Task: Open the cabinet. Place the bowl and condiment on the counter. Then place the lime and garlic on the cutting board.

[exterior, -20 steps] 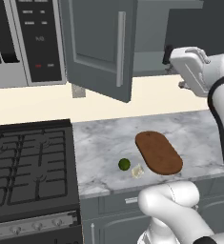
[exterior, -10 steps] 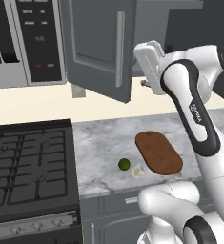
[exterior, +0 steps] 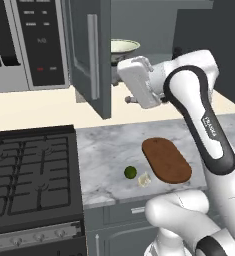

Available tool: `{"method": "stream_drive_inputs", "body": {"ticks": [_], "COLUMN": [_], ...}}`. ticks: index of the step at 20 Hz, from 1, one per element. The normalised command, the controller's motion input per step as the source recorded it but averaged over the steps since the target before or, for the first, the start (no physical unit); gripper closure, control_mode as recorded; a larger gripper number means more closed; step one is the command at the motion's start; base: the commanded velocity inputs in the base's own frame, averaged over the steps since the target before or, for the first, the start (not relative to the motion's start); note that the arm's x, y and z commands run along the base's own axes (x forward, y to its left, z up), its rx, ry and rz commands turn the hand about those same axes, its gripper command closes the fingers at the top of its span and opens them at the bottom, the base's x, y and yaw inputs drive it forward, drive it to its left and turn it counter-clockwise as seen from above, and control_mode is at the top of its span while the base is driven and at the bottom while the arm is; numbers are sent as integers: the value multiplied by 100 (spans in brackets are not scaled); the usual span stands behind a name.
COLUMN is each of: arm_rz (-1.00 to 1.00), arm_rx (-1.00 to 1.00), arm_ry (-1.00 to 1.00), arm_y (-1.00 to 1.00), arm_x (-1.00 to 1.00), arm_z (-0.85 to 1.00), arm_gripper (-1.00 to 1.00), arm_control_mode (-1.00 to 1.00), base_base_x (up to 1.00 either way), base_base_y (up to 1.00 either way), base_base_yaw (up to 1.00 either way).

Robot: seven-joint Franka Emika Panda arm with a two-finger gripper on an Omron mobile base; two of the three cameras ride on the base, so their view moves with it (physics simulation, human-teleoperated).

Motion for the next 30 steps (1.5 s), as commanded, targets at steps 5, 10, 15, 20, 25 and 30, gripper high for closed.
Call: {"method": "stream_drive_inputs", "body": {"ticks": [5, 10, 15, 20, 25, 30], "arm_rz": [-2, -34, -35, -35, -21, -1], "arm_rx": [-24, 2, 19, 9, -2, -1], "arm_ry": [-17, -3, 5, 2, 0, 3], "arm_y": [92, -51, -100, -72, -52, -17], "arm_x": [-9, 0, 33, 85, 89, 100], "arm_z": [-12, 4, 59, 65, -1, -33], "arm_gripper": [-100, -100, -100, -100, -100, -100], "arm_control_mode": [-100, -100, -100, -100, -100, -100], "base_base_x": [0, 0, 0, 0, 0, 0], "base_base_y": [0, 0, 0, 0, 0, 0], "base_base_yaw": [0, 0, 0, 0, 0, 0]}}
